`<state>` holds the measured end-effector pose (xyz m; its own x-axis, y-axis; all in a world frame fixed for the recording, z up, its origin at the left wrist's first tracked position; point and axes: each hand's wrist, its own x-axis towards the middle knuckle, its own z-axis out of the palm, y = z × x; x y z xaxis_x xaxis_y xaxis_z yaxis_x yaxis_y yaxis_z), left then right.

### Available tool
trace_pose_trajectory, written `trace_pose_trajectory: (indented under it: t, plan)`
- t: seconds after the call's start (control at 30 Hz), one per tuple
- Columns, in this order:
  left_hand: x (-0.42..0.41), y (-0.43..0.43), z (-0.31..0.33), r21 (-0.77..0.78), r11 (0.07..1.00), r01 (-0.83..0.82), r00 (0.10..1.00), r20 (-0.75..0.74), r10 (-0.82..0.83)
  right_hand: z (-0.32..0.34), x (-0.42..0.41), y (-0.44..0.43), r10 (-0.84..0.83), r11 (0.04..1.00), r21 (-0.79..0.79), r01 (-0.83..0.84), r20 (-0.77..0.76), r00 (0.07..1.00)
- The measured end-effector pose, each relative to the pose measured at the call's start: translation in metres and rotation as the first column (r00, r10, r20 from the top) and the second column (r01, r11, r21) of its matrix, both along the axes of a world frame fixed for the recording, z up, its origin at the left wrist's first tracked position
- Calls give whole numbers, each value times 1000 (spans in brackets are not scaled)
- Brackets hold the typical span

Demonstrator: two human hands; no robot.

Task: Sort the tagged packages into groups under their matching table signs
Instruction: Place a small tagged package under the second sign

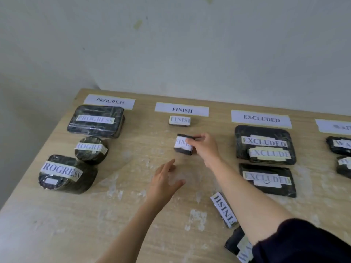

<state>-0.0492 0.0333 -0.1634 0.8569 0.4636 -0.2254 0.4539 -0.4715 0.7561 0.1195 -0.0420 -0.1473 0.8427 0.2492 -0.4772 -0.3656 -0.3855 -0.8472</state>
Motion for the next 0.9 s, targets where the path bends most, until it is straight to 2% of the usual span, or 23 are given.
trace_pose_trajectory:
  t: [0.17,0.23,0.3,0.4,0.5,0.57,0.67,0.73,0.77,0.83,0.9]
  plan:
    - [10,19,-7,73,997,12,999,42,-15,-15,19,24,30,997,-71,-23,105,994]
    - [12,23,-8,179,982,67,997,25,-73,-15,20,23,37,996,-90,-26,130,991]
    - [11,19,-8,309,931,195,979,-3,-204,-11,18,15,53,991,-127,-30,181,982]
    - [10,-2,-8,433,787,440,872,3,-489,-3,10,-10,138,981,-164,-103,223,965]
    - [14,-33,-11,523,542,658,676,-92,-731,1,2,-40,286,945,-238,-225,267,920]
    - [20,-50,-11,558,420,716,580,-139,-803,3,-2,-56,363,912,-305,-274,293,885]
    - [26,-63,-8,583,354,732,525,-151,-837,7,-8,-74,430,881,-346,-324,295,853]
    - [28,-65,-7,585,376,719,550,-148,-822,10,-13,-86,419,890,-325,-321,300,857]
    - [26,-65,-6,586,417,695,593,-138,-794,12,-15,-92,405,899,-303,-315,307,861]
    - [21,-62,-3,561,575,596,732,-84,-677,16,-21,-105,384,915,-254,-314,304,872]
    - [13,-58,1,487,759,432,871,-8,-491,21,-28,-117,416,904,-228,-363,266,870]
